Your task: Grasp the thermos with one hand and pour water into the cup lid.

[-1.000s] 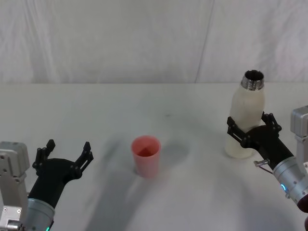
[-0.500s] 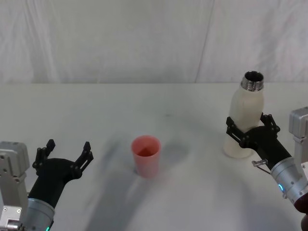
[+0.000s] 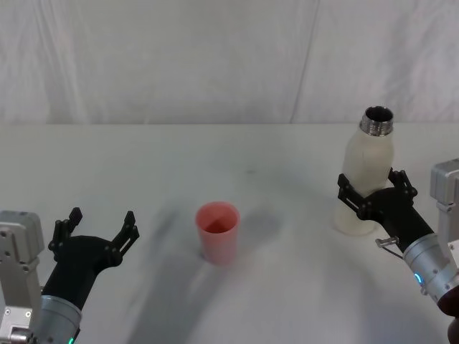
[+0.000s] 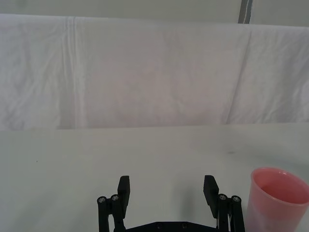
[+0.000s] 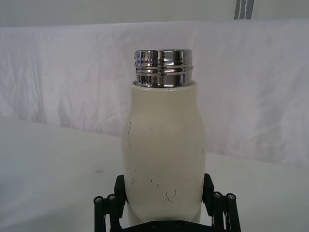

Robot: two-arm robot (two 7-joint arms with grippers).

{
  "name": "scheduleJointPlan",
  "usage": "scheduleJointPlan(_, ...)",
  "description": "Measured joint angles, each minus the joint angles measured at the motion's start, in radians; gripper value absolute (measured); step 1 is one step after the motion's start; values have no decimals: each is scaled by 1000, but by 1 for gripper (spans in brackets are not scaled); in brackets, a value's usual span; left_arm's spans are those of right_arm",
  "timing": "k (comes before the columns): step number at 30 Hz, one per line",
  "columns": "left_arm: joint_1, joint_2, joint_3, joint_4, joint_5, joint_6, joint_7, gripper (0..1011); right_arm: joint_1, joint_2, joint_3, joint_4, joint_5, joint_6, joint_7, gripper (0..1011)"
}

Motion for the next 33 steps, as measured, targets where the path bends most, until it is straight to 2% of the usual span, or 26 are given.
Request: scheduleJointPlan(33, 0, 0, 0, 0, 0, 0, 0, 1001, 3, -1, 0, 9, 0, 2, -2, 951)
